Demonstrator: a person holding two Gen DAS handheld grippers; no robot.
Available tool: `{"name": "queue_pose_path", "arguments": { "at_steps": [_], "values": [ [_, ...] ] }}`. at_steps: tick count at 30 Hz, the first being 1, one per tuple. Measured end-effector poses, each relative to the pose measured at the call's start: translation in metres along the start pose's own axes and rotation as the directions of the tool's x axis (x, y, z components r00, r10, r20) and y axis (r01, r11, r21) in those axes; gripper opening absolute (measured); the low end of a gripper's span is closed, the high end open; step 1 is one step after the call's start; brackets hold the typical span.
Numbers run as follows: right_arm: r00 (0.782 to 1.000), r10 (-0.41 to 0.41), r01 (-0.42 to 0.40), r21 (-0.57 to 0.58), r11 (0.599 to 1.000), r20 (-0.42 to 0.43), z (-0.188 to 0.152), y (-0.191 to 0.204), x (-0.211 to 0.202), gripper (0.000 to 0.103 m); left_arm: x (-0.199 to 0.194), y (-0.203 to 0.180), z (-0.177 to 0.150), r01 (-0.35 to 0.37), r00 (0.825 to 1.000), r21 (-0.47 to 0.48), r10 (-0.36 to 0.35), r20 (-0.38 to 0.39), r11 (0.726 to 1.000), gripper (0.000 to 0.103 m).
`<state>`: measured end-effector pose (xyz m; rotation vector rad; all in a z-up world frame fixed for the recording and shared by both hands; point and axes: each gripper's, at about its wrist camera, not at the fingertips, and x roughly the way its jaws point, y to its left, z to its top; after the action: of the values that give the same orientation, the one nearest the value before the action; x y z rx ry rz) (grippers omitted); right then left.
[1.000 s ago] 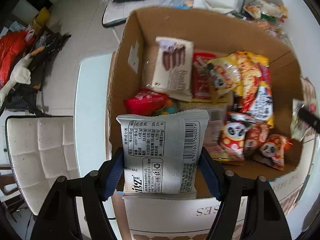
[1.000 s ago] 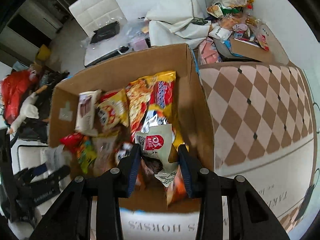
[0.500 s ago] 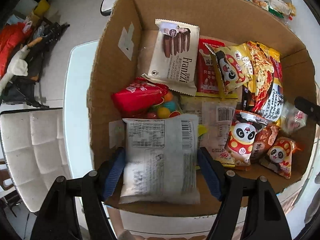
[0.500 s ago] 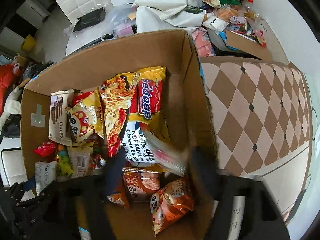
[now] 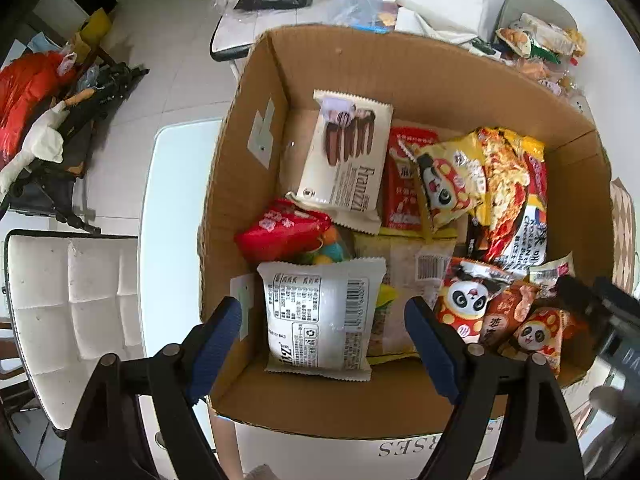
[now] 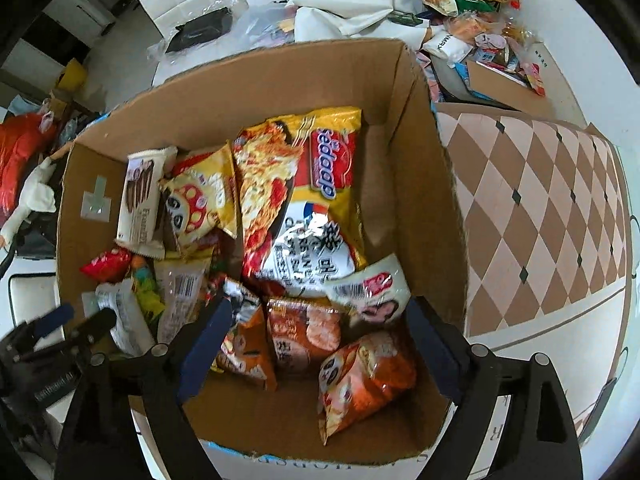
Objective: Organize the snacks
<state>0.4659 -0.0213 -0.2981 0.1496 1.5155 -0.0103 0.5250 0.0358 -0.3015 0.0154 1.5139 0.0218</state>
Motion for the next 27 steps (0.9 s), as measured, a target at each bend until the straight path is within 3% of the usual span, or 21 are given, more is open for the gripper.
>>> {"name": "queue_pose_path", "arguments": {
  "at_steps": [8,13,19,27],
  "values": [
    [1.0,-0.003,0.003,-0.01,1.0,0.02,-0.012,0.004,-0.015,0.092,-0.022,-0.007,-0.003,0.008,0.998,0.002,-0.008,0.055,1.0,0.083],
    [0.998,-0.01,0.01,-0.009,1.0,0.062,-0.023,0.004,-0.036,0.092,-0.05,-0.011,-0.015,0.021,0.991,0.005,-0.021,0.13,1.0,0.083],
    [0.989,-0.014,0.018,-0.02,1.0,0.15,-0.052,0.006,-0.075,0.092,-0.102,-0.018,-0.044,0.003,0.965,0.03,-0.011,0.263,1.0,0.083],
    [0.965,0.008,0.003,-0.043,0.999,0.261,-0.101,0.007,-0.141,0.092,-0.157,-0.02,-0.096,0.044,0.935,0.044,-0.057,0.351,0.998,0.083]
  ]
}}
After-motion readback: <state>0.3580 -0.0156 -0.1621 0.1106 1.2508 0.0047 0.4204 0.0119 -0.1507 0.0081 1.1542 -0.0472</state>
